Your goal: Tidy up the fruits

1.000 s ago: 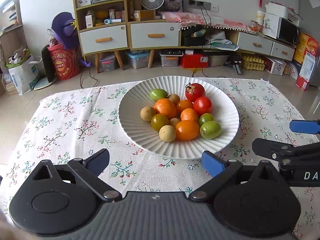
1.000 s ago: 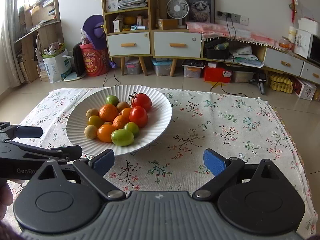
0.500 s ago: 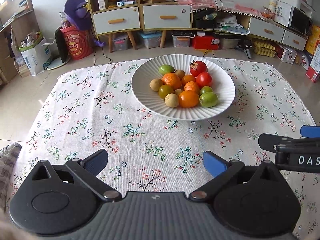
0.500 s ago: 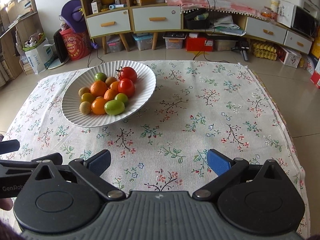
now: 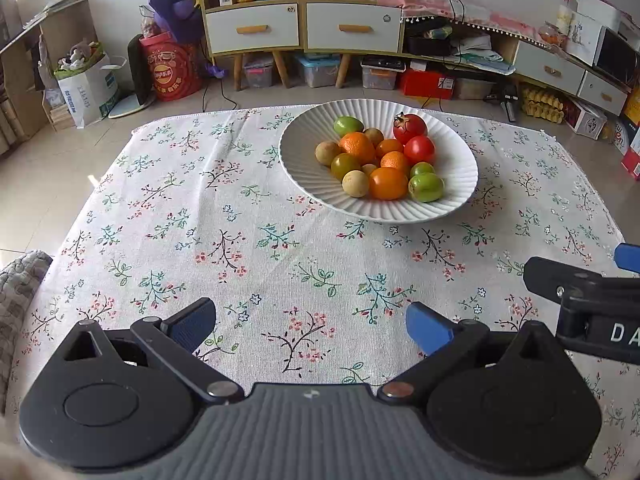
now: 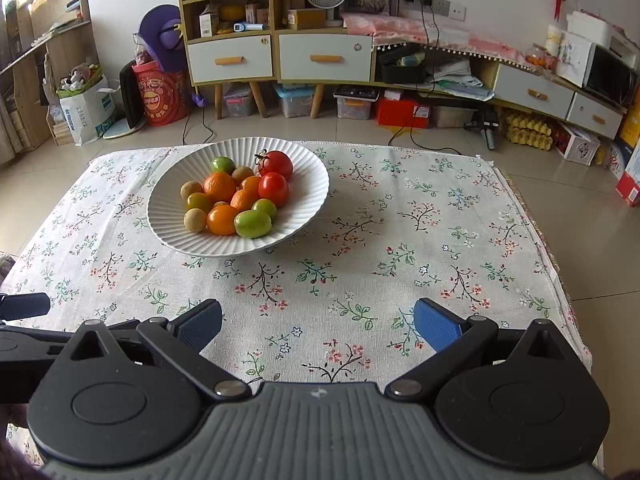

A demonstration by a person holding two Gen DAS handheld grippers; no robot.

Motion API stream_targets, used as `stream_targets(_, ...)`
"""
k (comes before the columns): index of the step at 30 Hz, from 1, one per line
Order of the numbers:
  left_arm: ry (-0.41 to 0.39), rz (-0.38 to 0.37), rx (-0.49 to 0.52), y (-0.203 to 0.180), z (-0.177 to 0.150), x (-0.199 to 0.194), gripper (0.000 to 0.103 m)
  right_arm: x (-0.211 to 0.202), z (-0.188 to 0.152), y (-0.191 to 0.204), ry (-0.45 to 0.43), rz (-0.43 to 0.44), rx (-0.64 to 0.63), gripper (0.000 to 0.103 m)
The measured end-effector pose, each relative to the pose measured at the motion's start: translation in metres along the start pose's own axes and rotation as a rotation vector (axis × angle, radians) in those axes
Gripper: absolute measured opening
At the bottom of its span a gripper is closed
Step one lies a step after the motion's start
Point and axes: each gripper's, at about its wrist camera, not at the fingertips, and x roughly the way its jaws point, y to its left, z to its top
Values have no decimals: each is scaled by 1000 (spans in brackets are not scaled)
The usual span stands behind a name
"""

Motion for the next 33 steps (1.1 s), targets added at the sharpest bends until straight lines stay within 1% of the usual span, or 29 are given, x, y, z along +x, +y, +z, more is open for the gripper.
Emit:
stream_targets(3, -3, 8, -3, 2, 1, 1, 100, 2, 0, -1, 12, 12, 5, 102)
stream_targets(10, 5, 15, -3, 2, 0, 3, 100, 6, -2, 3, 26, -4, -32, 102)
stream_targets(33, 20, 8, 5, 3, -1, 4, 100, 6, -1, 8, 19, -11, -57, 102)
